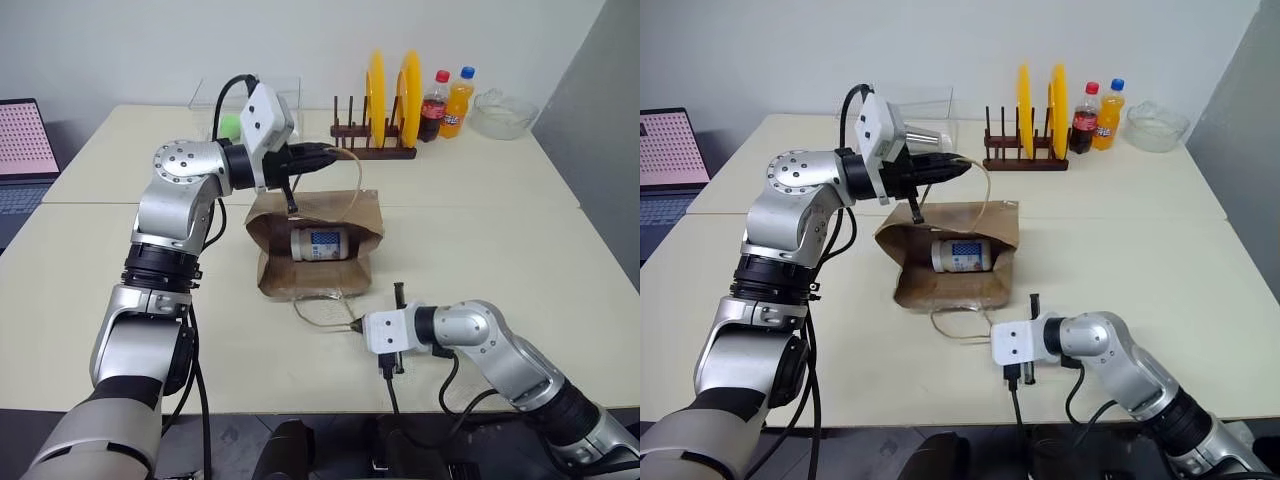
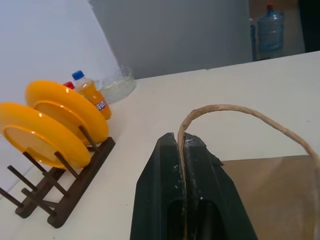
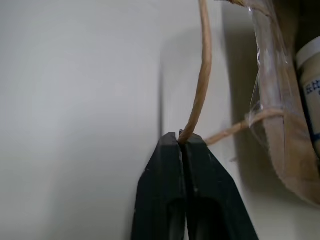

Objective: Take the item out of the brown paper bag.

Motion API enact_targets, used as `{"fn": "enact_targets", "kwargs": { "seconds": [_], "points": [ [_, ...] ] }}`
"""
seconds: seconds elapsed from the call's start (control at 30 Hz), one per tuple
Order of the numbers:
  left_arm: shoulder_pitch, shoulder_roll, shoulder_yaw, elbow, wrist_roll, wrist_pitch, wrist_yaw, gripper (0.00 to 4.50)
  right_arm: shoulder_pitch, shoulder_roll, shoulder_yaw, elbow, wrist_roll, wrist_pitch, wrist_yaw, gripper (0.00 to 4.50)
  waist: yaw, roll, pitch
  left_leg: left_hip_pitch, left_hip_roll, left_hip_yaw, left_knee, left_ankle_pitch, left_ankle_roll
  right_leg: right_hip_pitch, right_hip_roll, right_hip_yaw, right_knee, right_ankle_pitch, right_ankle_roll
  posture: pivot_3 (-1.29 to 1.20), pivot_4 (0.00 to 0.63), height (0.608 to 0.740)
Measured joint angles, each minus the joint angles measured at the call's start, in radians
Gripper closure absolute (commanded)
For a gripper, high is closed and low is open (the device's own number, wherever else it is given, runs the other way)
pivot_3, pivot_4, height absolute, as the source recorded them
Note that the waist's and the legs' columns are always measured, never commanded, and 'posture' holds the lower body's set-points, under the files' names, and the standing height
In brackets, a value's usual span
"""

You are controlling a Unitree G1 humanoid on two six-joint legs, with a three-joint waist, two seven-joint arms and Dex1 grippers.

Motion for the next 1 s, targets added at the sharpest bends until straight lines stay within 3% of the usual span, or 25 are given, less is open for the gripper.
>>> {"fn": "enact_targets", "kwargs": {
  "seconds": [0.07, 0.33, 0.43, 0.57, 0.77, 1.0],
  "points": [
    [0.009, 0.001, -0.001, -0.011, -0.001, 0.001, -0.021, 4.50, -0.001, -0.012, -0.028, -0.042, 0.027, 0.034, 0.022, 2.92, 0.000, 0.000, 0.000, 0.000, 0.000, 0.000, 0.000, 0.000, 0.000, 0.000, 0.000, 0.000, 0.000, 0.000, 0.000, 0.00, 0.150, 0.740],
    [0.025, 0.005, 0.000, -0.047, -0.008, 0.033, -0.060, 4.50, 0.008, -0.182, -0.297, -0.301, 0.359, 0.348, 0.204, 2.92, 0.001, 0.000, 0.000, 0.000, 0.000, -0.001, 0.000, -0.001, 0.001, 0.000, 0.000, -0.001, 0.000, 0.000, 0.000, 0.00, 0.150, 0.740],
    [0.025, 0.005, 0.003, -0.051, -0.015, 0.051, -0.061, 4.50, -0.071, -0.129, -0.383, -0.328, 0.477, 0.464, 0.181, 2.92, -0.007, 0.000, 0.000, 0.001, 0.000, 0.000, 0.000, -0.001, 0.001, 0.000, 0.000, 0.001, 0.001, 0.000, 0.000, 0.00, 0.150, 0.740],
    [0.023, -0.001, 0.005, -0.060, -0.030, 0.073, -0.061, 4.50, -0.227, -0.002, -0.296, -0.280, 0.439, 0.471, 0.043, 2.92, -0.014, 0.000, 0.000, 0.001, 0.000, -0.001, 0.000, 0.000, 0.001, 0.000, 0.000, -0.001, 0.002, 0.000, 0.000, 0.00, 0.150, 0.740],
    [0.006, -0.009, 0.011, -0.054, -0.031, 0.082, -0.057, 4.50, -0.328, 0.118, -0.022, -0.038, 0.201, 0.354, -0.115, 2.92, -0.014, 0.000, 0.000, -0.001, -0.001, 0.000, 0.000, 0.000, 0.000, -0.002, -0.001, 0.001, 0.002, 0.003, -0.005, 0.00, 0.150, 0.740],
    [0.006, -0.012, 0.012, -0.050, -0.031, 0.089, -0.050, 4.50, -0.390, 0.207, 0.064, 0.115, 0.021, 0.303, -0.222, 0.56, -0.015, 0.000, 0.000, -0.002, -0.001, 0.000, 0.000, 0.000, -0.001, -0.002, -0.001, 0.001, 0.001, 0.003, -0.005, 0.00, 0.150, 0.740]
  ]
}}
